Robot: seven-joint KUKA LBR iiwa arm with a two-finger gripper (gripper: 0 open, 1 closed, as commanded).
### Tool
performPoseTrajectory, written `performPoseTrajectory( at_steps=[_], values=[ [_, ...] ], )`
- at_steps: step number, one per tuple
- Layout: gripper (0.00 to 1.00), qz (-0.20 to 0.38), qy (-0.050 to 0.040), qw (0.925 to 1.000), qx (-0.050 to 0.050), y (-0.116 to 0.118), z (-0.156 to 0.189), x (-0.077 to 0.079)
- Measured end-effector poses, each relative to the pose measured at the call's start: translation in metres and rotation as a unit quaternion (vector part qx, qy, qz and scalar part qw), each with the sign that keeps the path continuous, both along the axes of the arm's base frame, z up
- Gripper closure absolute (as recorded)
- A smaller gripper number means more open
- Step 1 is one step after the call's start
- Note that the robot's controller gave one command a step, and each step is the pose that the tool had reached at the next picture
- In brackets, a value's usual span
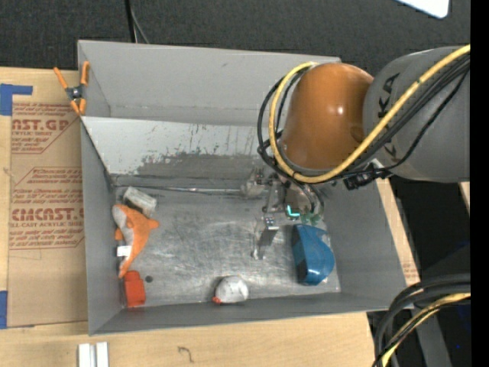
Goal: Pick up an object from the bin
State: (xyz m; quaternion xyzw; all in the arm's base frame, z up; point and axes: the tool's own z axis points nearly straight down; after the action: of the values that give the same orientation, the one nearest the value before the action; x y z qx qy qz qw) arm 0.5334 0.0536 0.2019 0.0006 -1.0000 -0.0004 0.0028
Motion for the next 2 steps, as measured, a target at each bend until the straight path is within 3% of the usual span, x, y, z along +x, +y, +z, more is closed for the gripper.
performPoseTrajectory(
  at_steps=[1,2],
  values=[
    [0.0,0.0,-0.0034,1.0,0.0,0.0,0.003,0.002],
    [0.0,0.005,-0.0064,1.0,0.001,0.005,-0.048,-0.017]
  ],
)
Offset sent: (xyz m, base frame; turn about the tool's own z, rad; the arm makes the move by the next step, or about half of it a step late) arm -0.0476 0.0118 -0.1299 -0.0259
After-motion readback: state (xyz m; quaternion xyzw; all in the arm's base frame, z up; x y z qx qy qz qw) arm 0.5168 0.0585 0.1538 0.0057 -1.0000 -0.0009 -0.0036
